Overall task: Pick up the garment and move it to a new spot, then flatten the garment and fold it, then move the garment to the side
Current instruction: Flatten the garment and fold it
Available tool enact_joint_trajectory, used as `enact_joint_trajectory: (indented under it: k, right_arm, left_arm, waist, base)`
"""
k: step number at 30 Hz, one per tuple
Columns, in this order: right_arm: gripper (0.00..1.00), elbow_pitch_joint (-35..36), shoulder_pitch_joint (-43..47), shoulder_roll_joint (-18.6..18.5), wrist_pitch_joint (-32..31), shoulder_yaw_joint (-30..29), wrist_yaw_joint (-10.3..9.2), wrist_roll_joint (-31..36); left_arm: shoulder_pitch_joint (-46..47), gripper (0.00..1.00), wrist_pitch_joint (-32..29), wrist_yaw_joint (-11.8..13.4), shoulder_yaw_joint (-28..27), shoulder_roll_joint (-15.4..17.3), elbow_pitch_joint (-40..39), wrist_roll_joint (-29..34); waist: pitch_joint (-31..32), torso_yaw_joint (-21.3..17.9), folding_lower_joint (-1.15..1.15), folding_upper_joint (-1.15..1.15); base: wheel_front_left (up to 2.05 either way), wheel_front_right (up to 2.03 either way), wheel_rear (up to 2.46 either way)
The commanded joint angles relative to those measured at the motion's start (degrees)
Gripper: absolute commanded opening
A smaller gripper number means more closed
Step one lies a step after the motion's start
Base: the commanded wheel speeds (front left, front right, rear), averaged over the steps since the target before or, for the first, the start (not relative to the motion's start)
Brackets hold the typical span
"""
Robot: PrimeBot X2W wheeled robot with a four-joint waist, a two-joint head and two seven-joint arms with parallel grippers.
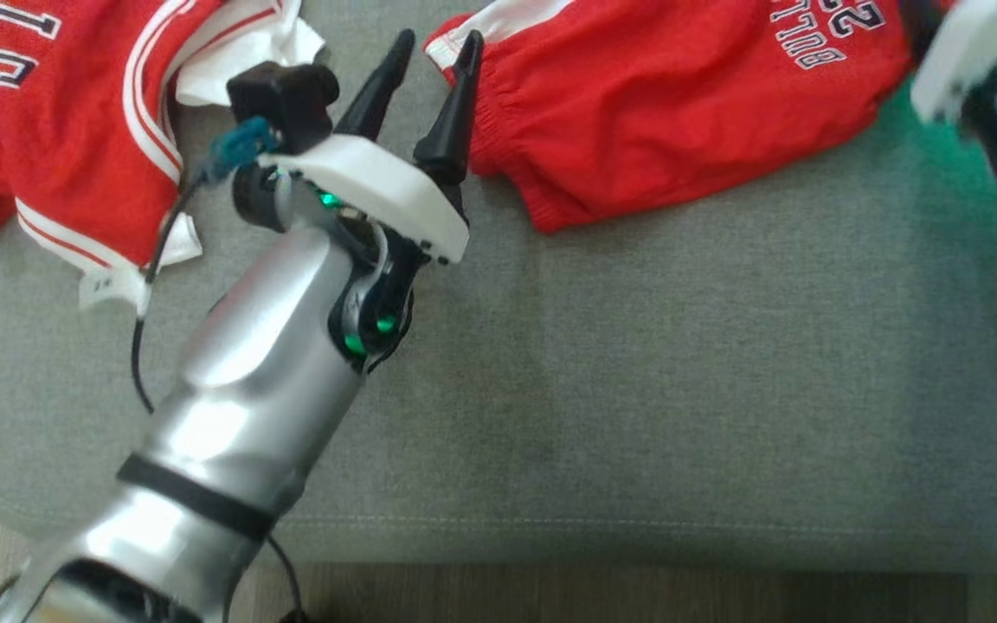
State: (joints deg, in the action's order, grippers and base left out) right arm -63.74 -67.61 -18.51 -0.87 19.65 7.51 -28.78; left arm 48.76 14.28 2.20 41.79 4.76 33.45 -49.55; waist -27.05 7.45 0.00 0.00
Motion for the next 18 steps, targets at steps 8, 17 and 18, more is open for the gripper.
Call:
enact_joint_trajectory:
  k: [8, 17, 18]
  right_arm:
    - [1.0, -4.01, 2.13, -2.28, -2.12, 0.31, -0.02, -3.13]
    - [0.47, -9.75, 1.9, -5.69, -2.96, -3.32, -0.02, -2.73]
    - [0.04, -9.88, 2.19, -5.56, -3.21, -3.75, -0.02, -2.75]
  left_arm:
    - [-14.59, 1.0, 0.71, 7.15, -6.94, 1.11, -20.17, 17.66]
    - [-25.75, 1.0, 0.71, 7.61, -8.45, -0.77, -27.82, 24.63]
    - [-26.28, 1.0, 0.71, 7.48, -8.71, -0.83, -27.97, 24.8]
  waist:
    - [1.73, 2.96, 0.0, 0.0]
    - [2.94, 7.85, 0.0, 0.0]
    - [3.19, 7.88, 0.0, 0.0]
  base:
    - [0.0, 0.0, 0.0]
    - [0.0, 0.0, 0.0]
    - [0.0, 0.0, 0.0]
